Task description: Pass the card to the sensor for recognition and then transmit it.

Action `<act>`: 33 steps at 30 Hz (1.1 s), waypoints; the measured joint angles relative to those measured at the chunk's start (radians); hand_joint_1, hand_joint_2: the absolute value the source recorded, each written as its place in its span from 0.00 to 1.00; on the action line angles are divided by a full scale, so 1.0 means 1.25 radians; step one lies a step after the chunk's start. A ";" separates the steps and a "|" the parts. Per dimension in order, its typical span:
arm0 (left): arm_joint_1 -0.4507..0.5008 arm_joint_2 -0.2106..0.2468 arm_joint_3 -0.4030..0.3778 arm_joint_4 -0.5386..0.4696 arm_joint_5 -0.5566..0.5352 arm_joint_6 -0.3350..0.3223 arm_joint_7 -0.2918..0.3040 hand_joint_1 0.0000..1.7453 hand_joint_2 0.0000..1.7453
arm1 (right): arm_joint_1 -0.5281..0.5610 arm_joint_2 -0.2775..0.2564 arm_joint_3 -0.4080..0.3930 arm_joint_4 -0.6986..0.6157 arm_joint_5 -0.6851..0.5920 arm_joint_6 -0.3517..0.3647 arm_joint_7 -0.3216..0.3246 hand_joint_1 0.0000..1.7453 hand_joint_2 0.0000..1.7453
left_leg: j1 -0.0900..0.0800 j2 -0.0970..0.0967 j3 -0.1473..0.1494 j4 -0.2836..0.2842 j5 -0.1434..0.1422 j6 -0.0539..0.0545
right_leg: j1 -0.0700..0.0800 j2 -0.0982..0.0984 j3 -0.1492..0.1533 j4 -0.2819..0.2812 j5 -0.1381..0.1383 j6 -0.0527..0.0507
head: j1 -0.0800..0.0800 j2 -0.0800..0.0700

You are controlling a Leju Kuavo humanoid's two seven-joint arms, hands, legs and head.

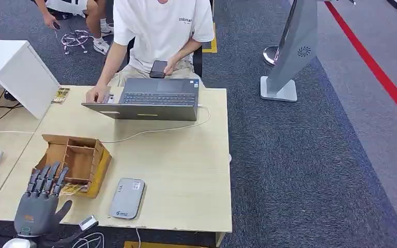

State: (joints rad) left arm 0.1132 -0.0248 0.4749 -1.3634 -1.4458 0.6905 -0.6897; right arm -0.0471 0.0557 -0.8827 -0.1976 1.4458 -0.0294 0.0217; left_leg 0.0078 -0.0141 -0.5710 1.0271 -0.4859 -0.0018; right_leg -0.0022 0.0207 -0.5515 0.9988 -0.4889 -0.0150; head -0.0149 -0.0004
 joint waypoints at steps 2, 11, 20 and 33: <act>0.000 0.000 0.002 0.000 0.000 0.000 0.000 0.00 1.00 | 0.000 0.000 0.000 0.000 0.000 0.000 0.000 0.00 1.00 | 0.000 0.000 0.000 0.000 0.000 0.000 | 0.000 0.000 0.000 0.000 0.000 0.000 | 0.000 0.000; -0.001 -0.001 0.004 0.000 -0.006 0.000 0.009 0.00 1.00 | 0.000 0.000 0.000 0.000 0.000 0.000 0.001 0.00 1.00 | 0.000 0.000 0.000 0.000 0.000 0.000 | 0.000 0.000 0.000 0.000 0.000 0.000 | 0.000 0.000; -0.002 -0.005 0.008 0.000 -0.005 0.000 0.007 1.00 1.00 | 0.000 -0.001 0.000 0.000 0.003 -0.001 0.000 0.00 1.00 | 0.000 0.000 0.000 0.000 0.000 0.000 | 0.000 0.000 0.000 0.000 0.000 0.000 | 0.000 0.000; -0.006 0.002 0.009 0.027 0.012 0.000 0.010 1.00 1.00 | 0.000 -0.001 0.000 0.000 0.004 -0.001 -0.002 0.00 1.00 | 0.000 0.000 0.000 0.000 0.000 0.000 | 0.000 0.000 0.000 0.000 0.000 0.000 | 0.000 0.000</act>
State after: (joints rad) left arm 0.1061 -0.0229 0.4864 -1.3302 -1.4305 0.6905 -0.6775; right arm -0.0470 0.0549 -0.8827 -0.1976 1.4511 -0.0301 0.0191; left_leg 0.0079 -0.0141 -0.5711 1.0271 -0.4859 -0.0018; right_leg -0.0022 0.0207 -0.5515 0.9988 -0.4890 -0.0150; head -0.0149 -0.0004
